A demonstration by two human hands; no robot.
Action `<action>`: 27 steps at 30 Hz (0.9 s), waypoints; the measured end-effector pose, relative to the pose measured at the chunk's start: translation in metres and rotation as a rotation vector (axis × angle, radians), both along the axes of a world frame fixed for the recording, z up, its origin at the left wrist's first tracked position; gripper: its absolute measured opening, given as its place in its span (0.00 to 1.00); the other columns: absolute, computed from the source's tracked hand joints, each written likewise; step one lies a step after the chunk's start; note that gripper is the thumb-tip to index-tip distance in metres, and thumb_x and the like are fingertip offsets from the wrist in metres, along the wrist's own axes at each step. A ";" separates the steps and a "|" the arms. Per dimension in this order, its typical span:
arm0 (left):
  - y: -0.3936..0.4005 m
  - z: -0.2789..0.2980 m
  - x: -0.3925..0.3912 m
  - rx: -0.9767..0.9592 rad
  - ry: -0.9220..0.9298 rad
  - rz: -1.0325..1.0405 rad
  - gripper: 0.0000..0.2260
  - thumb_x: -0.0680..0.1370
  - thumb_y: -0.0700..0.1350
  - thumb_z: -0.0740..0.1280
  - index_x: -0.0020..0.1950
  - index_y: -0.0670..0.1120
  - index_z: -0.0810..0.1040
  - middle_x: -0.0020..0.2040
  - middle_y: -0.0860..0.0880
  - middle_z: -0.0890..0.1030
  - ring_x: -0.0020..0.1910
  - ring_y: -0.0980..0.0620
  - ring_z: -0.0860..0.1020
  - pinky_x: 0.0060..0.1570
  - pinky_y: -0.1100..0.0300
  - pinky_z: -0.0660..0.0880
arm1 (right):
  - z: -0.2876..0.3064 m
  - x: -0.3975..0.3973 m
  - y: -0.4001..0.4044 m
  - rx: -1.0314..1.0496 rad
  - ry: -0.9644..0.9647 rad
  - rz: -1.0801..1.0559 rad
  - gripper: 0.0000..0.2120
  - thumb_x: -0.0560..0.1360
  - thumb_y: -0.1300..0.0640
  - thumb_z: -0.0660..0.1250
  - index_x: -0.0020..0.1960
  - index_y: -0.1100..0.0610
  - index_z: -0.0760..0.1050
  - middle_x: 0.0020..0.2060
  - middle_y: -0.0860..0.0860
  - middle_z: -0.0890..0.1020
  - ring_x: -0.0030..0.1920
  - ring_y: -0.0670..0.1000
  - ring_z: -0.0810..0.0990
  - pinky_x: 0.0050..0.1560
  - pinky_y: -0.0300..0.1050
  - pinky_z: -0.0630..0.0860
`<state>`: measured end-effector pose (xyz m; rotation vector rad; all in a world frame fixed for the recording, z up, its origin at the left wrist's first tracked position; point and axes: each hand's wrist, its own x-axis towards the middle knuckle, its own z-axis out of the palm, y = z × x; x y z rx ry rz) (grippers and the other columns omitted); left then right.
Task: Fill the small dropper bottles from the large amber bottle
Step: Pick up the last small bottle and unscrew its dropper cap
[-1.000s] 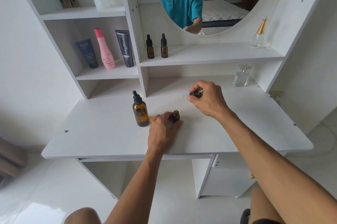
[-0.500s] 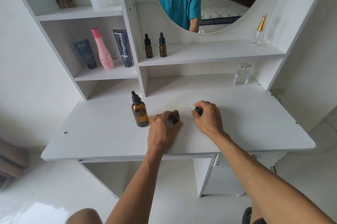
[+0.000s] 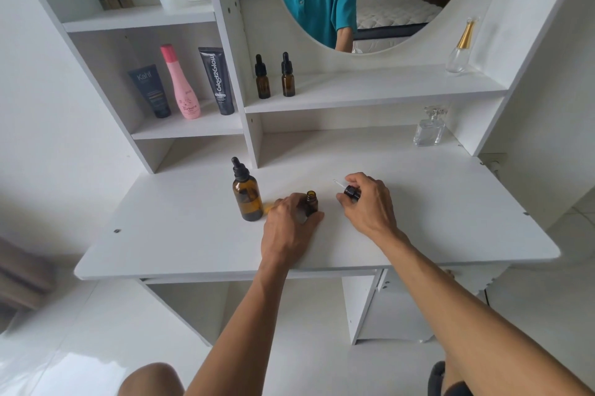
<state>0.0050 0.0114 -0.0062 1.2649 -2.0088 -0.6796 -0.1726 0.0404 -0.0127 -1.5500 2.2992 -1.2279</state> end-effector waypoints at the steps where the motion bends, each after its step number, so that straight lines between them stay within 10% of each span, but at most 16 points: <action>1: 0.000 0.000 0.000 -0.002 -0.001 -0.001 0.09 0.74 0.53 0.73 0.49 0.52 0.80 0.45 0.54 0.81 0.47 0.53 0.75 0.45 0.58 0.71 | 0.000 0.000 0.000 -0.002 -0.001 0.000 0.16 0.72 0.55 0.74 0.58 0.56 0.78 0.51 0.53 0.84 0.54 0.58 0.77 0.52 0.48 0.74; 27: 0.000 -0.001 0.000 -0.008 -0.028 0.009 0.09 0.74 0.54 0.73 0.49 0.52 0.80 0.46 0.54 0.81 0.46 0.54 0.74 0.42 0.60 0.68 | -0.001 -0.001 0.001 -0.001 0.001 0.017 0.18 0.71 0.54 0.75 0.59 0.56 0.77 0.49 0.52 0.83 0.53 0.55 0.76 0.50 0.45 0.71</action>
